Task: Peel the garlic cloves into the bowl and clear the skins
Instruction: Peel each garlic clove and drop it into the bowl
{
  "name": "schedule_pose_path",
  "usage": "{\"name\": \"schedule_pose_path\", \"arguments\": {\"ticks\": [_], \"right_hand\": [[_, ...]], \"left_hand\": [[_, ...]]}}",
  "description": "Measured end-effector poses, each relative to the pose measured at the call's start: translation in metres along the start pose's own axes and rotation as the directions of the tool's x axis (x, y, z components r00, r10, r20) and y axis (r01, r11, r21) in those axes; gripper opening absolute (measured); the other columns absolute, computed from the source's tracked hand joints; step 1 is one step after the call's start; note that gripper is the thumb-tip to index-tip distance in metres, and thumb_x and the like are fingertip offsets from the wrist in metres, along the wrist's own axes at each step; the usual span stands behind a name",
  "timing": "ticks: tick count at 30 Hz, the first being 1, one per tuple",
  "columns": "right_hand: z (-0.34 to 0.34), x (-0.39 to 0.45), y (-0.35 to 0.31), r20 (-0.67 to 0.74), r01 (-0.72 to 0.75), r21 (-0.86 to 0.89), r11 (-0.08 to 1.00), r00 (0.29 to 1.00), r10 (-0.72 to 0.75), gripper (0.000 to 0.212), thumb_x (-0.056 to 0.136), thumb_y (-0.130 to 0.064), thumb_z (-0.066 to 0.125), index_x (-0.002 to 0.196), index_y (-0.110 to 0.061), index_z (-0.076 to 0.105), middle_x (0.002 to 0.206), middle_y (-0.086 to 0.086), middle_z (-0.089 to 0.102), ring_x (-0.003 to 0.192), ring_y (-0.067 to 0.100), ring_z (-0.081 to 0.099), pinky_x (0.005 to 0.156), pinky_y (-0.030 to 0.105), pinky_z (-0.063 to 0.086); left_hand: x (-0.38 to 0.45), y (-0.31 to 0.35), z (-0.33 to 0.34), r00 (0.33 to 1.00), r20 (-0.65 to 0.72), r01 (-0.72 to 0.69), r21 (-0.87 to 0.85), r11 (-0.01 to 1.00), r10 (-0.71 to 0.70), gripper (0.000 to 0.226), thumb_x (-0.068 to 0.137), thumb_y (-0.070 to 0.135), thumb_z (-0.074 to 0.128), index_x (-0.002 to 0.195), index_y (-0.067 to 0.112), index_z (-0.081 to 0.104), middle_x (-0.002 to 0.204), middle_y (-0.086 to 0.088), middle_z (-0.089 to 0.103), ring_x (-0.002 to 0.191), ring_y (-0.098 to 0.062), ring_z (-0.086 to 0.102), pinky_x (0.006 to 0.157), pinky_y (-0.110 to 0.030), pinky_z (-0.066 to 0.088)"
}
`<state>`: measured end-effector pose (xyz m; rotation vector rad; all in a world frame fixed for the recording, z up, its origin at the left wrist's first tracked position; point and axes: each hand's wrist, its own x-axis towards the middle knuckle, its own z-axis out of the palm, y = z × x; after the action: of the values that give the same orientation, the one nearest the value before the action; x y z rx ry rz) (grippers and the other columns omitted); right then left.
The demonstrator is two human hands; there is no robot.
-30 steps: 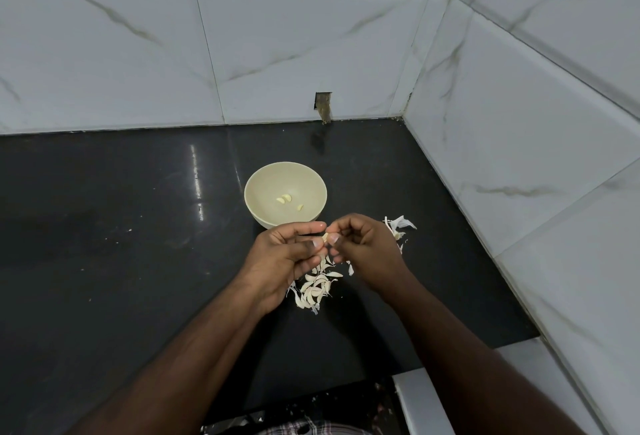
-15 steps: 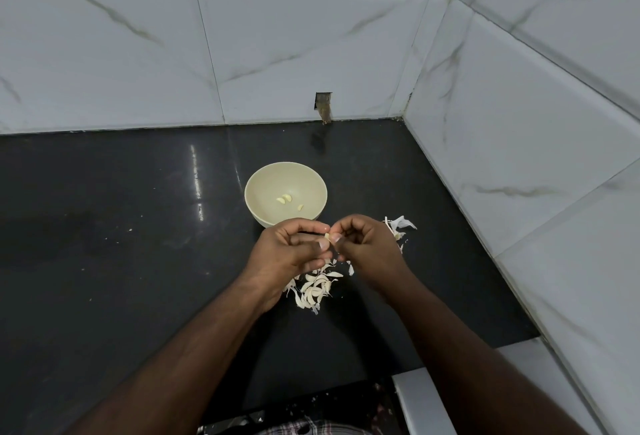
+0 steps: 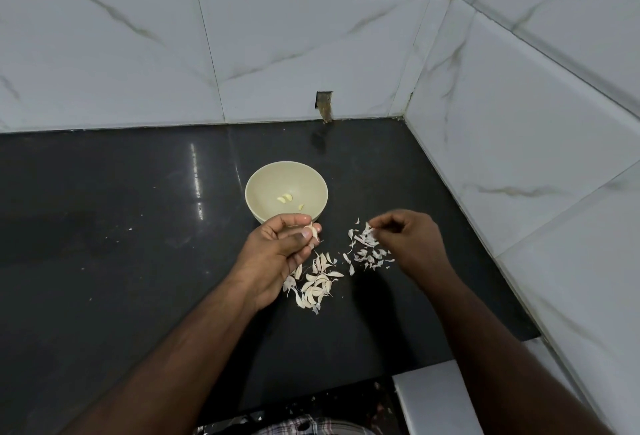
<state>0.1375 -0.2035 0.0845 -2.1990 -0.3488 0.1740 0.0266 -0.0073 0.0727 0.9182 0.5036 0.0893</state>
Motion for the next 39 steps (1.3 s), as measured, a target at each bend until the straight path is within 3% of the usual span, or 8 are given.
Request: {"name": "schedule_pose_path", "arguments": {"ticks": [3, 8, 15, 20, 23, 26, 36, 39], "right_hand": [[-0.006, -0.001, -0.004, -0.045, 0.043, -0.079, 0.996, 0.998, -0.046, 0.029, 0.086, -0.005, 0.064, 0.099, -0.025, 0.080, 0.111, -0.015, 0.073, 0.103, -0.003, 0.065, 0.096, 0.021, 0.050], [0.016, -0.023, -0.033, 0.096, 0.099, 0.090, 0.991, 0.990, -0.108, 0.024, 0.085, -0.027, 0.079, 0.108, -0.022, 0.077, 0.090, -0.013, 0.073, 0.080, -0.004, 0.066, 0.076, 0.014, 0.051], [0.040, -0.026, -0.036, 0.033, 0.159, 0.038, 0.986, 0.986, -0.161, 0.008, 0.088, -0.019, 0.072, 0.090, -0.024, 0.078, 0.067, -0.018, 0.066, 0.062, -0.004, 0.059, 0.061, 0.015, 0.041], [0.042, -0.025, -0.039, 0.104, 0.001, 0.263, 0.965, 0.994, -0.029, 0.015, 0.087, -0.011, 0.073, 0.078, -0.023, 0.074, 0.064, -0.008, 0.069, 0.059, 0.003, 0.059, 0.062, 0.021, 0.048], [0.043, -0.025, -0.042, 0.171, -0.127, 0.448, 0.885, 0.984, 0.055, 0.015, 0.089, -0.002, 0.068, 0.079, -0.013, 0.073, 0.068, 0.007, 0.070, 0.061, 0.012, 0.059, 0.060, 0.025, 0.049], [0.043, -0.025, -0.044, 0.222, -0.217, 0.571, 0.792, 0.969, 0.106, 0.012, 0.090, 0.005, 0.063, 0.084, -0.002, 0.072, 0.069, 0.007, 0.070, 0.060, 0.012, 0.059, 0.058, 0.023, 0.047], [0.041, -0.022, -0.046, 0.404, -0.460, 0.662, 0.592, 0.884, 0.234, 0.013, 0.091, 0.005, 0.059, 0.086, -0.002, 0.068, 0.069, 0.009, 0.068, 0.059, 0.014, 0.058, 0.056, 0.024, 0.047], [0.041, -0.021, -0.044, 0.422, -0.478, 0.646, 0.595, 0.873, 0.243, 0.012, 0.090, 0.005, 0.059, 0.086, -0.002, 0.068, 0.070, 0.010, 0.067, 0.059, 0.014, 0.058, 0.056, 0.025, 0.046]], "left_hand": [[0.000, 0.001, 0.002, 1.000, -0.011, 0.004, -0.030, 1.000, -0.004, 0.018, 0.091, -0.009, 0.061, 0.101, 0.004, 0.067, 0.111, -0.017, 0.074, 0.085, -0.016, 0.074, 0.072, -0.021, 0.060], [0.002, -0.002, 0.012, 0.999, -0.033, -0.013, -0.074, 0.997, 0.011, 0.017, 0.088, -0.014, 0.062, 0.099, -0.001, 0.066, 0.096, -0.017, 0.071, 0.083, -0.021, 0.073, 0.073, -0.023, 0.061], [-0.002, -0.003, 0.018, 0.995, -0.067, -0.070, 0.018, 0.997, 0.071, 0.014, 0.085, -0.012, 0.067, 0.092, 0.000, 0.069, 0.090, -0.019, 0.073, 0.084, -0.024, 0.074, 0.071, -0.022, 0.059], [-0.004, -0.004, 0.017, 0.994, -0.102, -0.054, -0.032, 0.998, 0.050, 0.014, 0.085, -0.013, 0.066, 0.089, 0.000, 0.071, 0.089, -0.013, 0.074, 0.083, -0.020, 0.072, 0.071, -0.021, 0.060], [-0.004, -0.003, 0.016, 0.995, -0.092, -0.031, -0.090, 0.995, 0.023, 0.014, 0.085, -0.013, 0.064, 0.090, -0.001, 0.071, 0.090, -0.013, 0.075, 0.083, -0.019, 0.073, 0.073, -0.021, 0.060], [-0.004, -0.003, 0.017, 0.997, -0.078, -0.006, -0.125, 0.992, -0.004, 0.016, 0.087, -0.013, 0.062, 0.092, 0.000, 0.071, 0.089, -0.015, 0.075, 0.081, -0.019, 0.074, 0.074, -0.021, 0.061], [-0.006, -0.004, 0.019, 0.999, -0.031, 0.037, -0.223, 0.974, -0.045, 0.018, 0.090, -0.012, 0.059, 0.095, 0.002, 0.069, 0.081, -0.015, 0.074, 0.071, -0.016, 0.073, 0.067, -0.019, 0.059], [-0.006, -0.006, 0.018, 0.999, -0.045, 0.004, -0.175, 0.985, -0.012, 0.017, 0.089, -0.011, 0.060, 0.095, 0.002, 0.070, 0.082, -0.015, 0.074, 0.072, -0.017, 0.072, 0.066, -0.019, 0.059]]}}
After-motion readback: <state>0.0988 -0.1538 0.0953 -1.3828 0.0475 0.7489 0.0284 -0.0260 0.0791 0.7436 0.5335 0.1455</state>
